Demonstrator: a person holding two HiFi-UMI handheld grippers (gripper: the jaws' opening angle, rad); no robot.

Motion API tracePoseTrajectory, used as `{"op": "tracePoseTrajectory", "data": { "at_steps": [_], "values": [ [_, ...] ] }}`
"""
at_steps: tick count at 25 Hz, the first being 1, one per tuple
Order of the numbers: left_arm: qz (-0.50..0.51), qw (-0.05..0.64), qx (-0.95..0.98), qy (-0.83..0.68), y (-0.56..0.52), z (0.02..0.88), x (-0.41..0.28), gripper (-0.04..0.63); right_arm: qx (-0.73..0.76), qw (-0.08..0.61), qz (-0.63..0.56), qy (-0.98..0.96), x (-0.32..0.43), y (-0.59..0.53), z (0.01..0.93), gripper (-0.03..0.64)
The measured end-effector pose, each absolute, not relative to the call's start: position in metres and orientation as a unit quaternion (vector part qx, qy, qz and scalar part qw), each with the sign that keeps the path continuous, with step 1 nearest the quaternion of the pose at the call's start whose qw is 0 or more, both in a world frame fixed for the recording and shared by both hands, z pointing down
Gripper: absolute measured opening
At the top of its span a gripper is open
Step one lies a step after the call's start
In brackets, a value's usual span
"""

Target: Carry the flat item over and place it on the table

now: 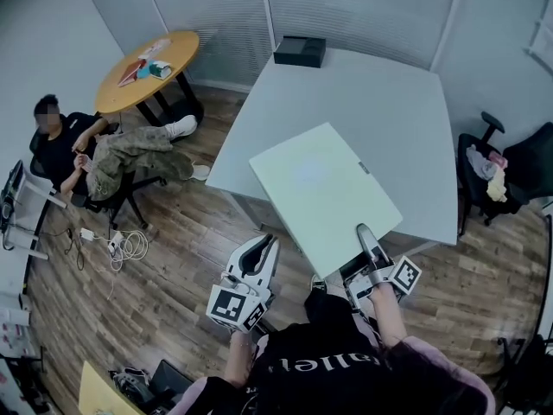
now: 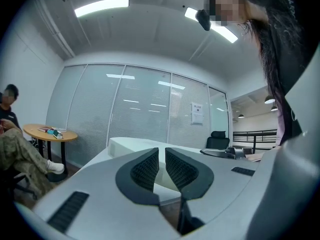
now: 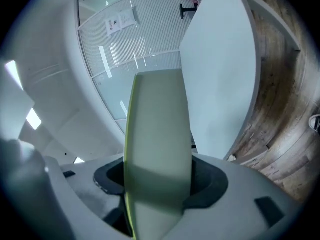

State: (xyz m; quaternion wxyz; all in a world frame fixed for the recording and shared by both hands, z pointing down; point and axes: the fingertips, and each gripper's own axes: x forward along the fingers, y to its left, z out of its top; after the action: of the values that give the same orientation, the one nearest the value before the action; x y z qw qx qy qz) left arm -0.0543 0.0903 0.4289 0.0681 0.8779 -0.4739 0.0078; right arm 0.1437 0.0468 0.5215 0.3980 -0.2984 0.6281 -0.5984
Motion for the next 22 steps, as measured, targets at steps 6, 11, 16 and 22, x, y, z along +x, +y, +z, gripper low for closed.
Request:
{"op": "tracePoseTrajectory", "data": {
  "at_steps": [6,11,16,22],
  "values": [
    [0.018,0.064,0.875,-0.480,0.022,0.427,-0.038,0.058,-0.294,0.385,-0.601,0.636,0.155,-0.024,0.524,0.290],
    [0.026,0.057,0.869,-0.490,-0.013,0.425,-0.026,0.058,-0.285,0.382,-0.608,0.634,0.164,-0.064,0.531,0.290],
    [0.040,0.062,0.866,-0.495,-0.026,0.427,-0.028,0.058,-0.280,0.379,-0.620,0.627,0.158,-0.084,0.537,0.290],
    [0.041,0.070,0.862,-0.501,-0.046,0.432,-0.035,0.058,-0.280,0.371,-0.626,0.626,0.152,-0.103,0.543,0.290]
  ]
}}
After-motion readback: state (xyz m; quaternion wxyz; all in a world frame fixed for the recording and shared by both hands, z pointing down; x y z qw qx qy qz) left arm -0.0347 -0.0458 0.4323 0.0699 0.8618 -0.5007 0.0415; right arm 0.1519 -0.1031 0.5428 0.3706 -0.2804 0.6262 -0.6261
